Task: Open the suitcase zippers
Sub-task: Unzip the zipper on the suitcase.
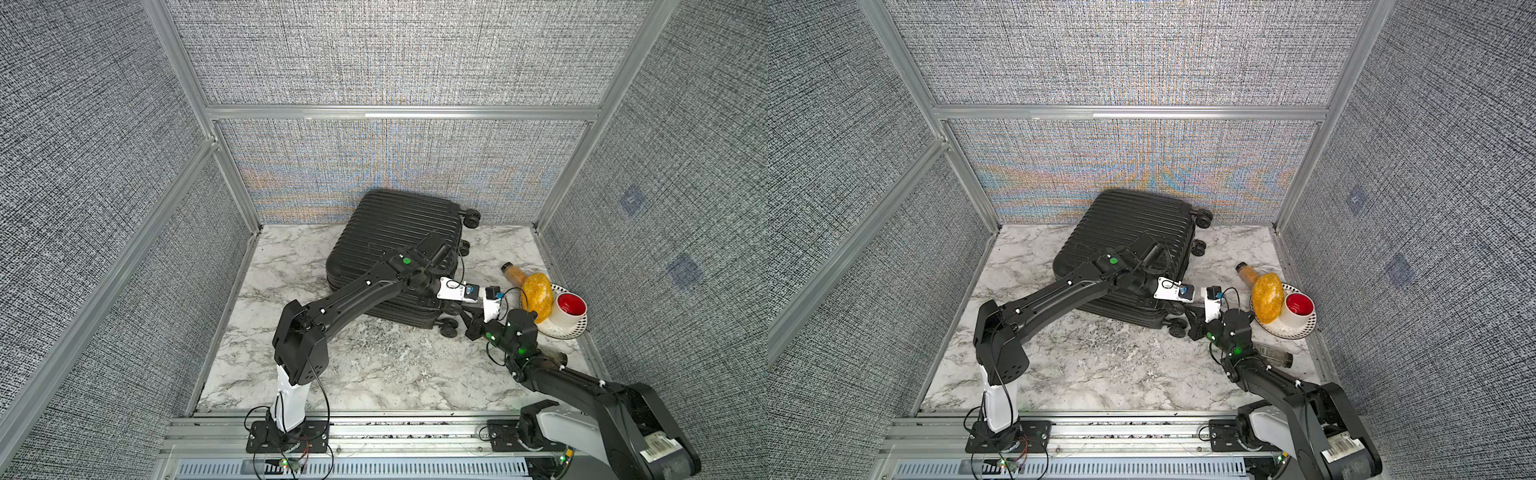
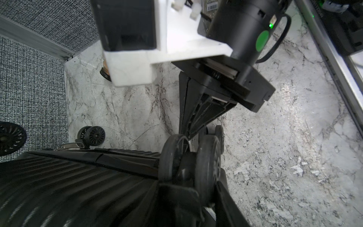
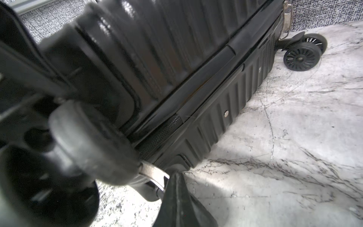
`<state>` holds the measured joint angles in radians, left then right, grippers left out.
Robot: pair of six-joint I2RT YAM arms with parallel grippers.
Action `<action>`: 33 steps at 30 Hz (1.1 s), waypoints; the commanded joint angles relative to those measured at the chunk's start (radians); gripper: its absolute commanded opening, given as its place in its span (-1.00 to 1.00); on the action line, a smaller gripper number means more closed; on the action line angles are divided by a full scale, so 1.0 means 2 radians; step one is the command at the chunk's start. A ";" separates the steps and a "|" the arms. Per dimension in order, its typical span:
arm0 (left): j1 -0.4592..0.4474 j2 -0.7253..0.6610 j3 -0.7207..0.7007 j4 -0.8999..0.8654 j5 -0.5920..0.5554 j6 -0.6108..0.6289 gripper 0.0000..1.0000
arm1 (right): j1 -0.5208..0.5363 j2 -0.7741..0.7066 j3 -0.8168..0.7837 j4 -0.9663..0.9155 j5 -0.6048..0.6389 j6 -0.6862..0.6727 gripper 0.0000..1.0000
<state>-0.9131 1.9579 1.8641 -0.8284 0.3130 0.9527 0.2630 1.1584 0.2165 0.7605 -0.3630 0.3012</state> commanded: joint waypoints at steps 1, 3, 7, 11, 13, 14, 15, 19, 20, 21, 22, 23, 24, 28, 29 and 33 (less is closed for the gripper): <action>0.002 0.001 -0.011 -0.130 -0.030 0.001 -0.16 | -0.007 0.004 0.003 -0.009 0.040 0.000 -1.00; 0.002 -0.001 -0.014 -0.130 -0.029 0.002 -0.18 | -0.011 0.006 0.006 -0.014 0.044 0.001 -1.00; 0.002 -0.001 -0.016 -0.133 -0.029 0.004 -0.20 | -0.020 0.014 0.020 -0.022 0.044 0.002 -1.00; 0.002 -0.004 -0.021 -0.134 -0.028 0.005 -0.22 | -0.030 0.026 0.033 -0.027 0.043 0.004 -1.00; 0.002 -0.005 -0.026 -0.134 -0.028 0.005 -0.23 | -0.033 0.032 0.038 -0.027 0.039 0.003 -1.00; 0.002 -0.006 -0.028 -0.134 -0.028 0.005 -0.23 | -0.034 0.034 0.041 -0.026 0.038 0.003 -1.00; 0.002 -0.008 -0.030 -0.134 -0.029 0.005 -0.23 | -0.034 0.035 0.043 -0.028 0.039 0.002 -1.00; 0.002 -0.015 -0.041 -0.130 -0.029 0.005 -0.23 | -0.038 0.037 0.051 -0.034 0.032 0.001 -1.00; 0.002 -0.016 -0.042 -0.130 -0.029 0.004 -0.23 | -0.039 0.033 0.051 -0.036 0.028 0.002 -1.00; 0.002 -0.017 -0.042 -0.130 -0.029 0.003 -0.24 | -0.039 0.028 0.046 -0.039 0.021 0.005 -1.00; 0.003 -0.019 -0.042 -0.130 -0.029 0.002 -0.24 | -0.039 0.020 0.041 -0.041 0.017 0.012 -1.00; 0.002 -0.021 -0.042 -0.130 -0.028 0.001 -0.24 | -0.038 0.012 0.039 -0.052 0.017 0.023 -1.00; 0.002 -0.022 -0.042 -0.129 -0.026 0.000 -0.24 | -0.040 0.007 0.041 -0.072 0.019 0.032 -1.00; 0.002 -0.028 -0.038 -0.129 -0.019 -0.002 -0.25 | -0.046 -0.029 0.045 -0.158 0.000 0.093 -0.25; 0.002 -0.028 -0.037 -0.129 -0.018 -0.003 -0.25 | -0.047 -0.041 0.044 -0.175 -0.006 0.112 -0.07; 0.002 -0.026 -0.033 -0.130 -0.017 -0.003 -0.24 | -0.050 -0.083 0.043 -0.215 -0.038 0.191 0.13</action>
<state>-0.9092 1.8965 1.8015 -0.9009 0.2974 0.9619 0.1658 1.0286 0.3054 0.4171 -0.3737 0.5289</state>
